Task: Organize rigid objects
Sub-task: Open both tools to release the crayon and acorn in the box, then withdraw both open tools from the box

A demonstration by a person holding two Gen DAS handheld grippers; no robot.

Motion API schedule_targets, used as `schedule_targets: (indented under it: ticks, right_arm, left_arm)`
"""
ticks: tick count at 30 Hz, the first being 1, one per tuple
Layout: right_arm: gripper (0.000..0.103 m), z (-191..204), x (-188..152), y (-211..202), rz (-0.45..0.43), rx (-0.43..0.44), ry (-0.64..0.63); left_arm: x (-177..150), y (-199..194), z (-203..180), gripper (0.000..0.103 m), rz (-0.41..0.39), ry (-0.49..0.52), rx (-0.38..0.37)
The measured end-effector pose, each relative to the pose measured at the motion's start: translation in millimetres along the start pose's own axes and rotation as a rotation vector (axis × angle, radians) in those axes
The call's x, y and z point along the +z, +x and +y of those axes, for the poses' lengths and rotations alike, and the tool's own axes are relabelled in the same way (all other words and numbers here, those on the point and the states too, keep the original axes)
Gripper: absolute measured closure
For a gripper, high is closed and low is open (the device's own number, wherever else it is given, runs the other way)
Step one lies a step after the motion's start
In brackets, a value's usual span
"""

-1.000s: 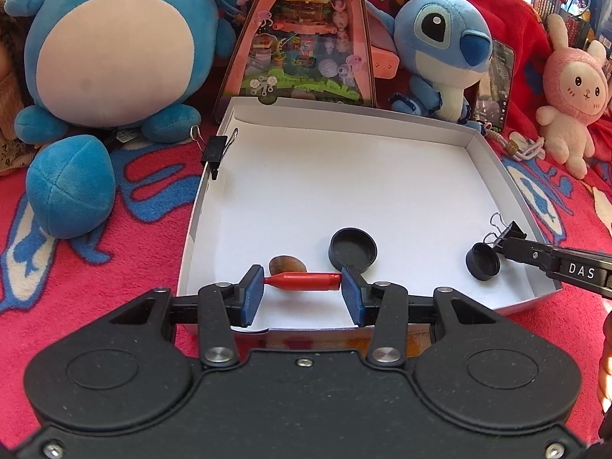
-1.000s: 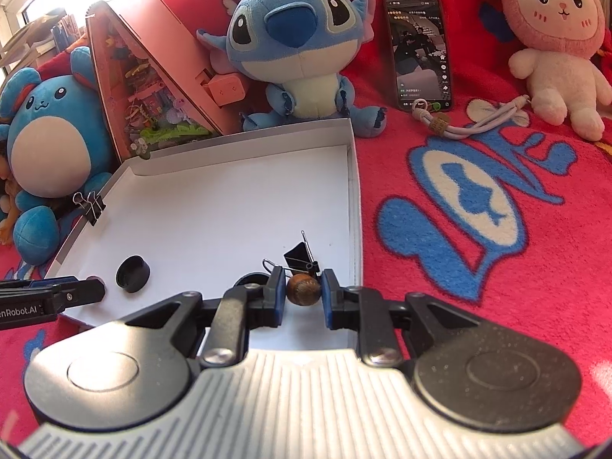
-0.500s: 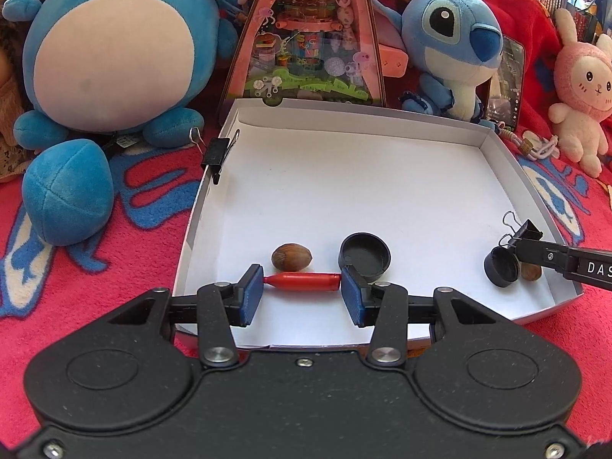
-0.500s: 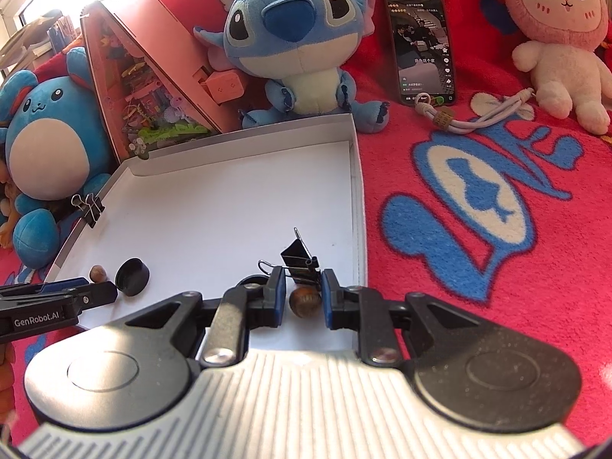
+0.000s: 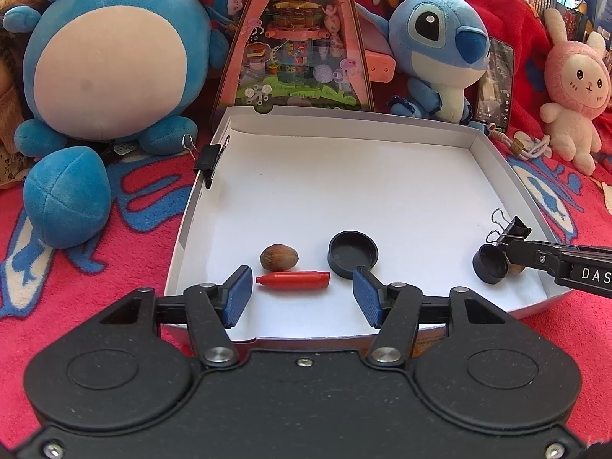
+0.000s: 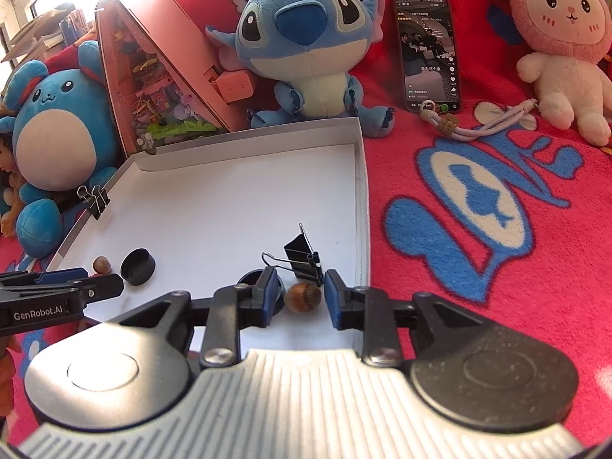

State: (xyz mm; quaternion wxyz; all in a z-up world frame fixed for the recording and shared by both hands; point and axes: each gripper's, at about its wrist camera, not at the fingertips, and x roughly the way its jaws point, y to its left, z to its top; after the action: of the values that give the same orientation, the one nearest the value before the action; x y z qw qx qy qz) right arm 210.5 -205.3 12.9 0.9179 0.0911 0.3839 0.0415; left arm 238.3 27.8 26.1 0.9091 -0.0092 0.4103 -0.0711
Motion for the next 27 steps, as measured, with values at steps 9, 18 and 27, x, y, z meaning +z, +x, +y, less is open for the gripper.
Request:
schedule_targets:
  ticks: [9, 18, 27]
  right_arm:
    - [0.037, 4, -4, -24, -0.067, 0.020, -0.053]
    - [0.020, 12, -16, -49, -0.145, 0.029, -0.130]
    - [0.015, 19, -30, -71, -0.198, 0.039, -0.184]
  left_arm:
    - [-7, -28, -9, 0.025, -0.084, 0.034, -0.007]
    - [-22, -54, -21, 0.023, -0.140, 0.076, -0.033]
    - [-41, -74, -27, 0.022, -0.163, 0.071, -0.072]
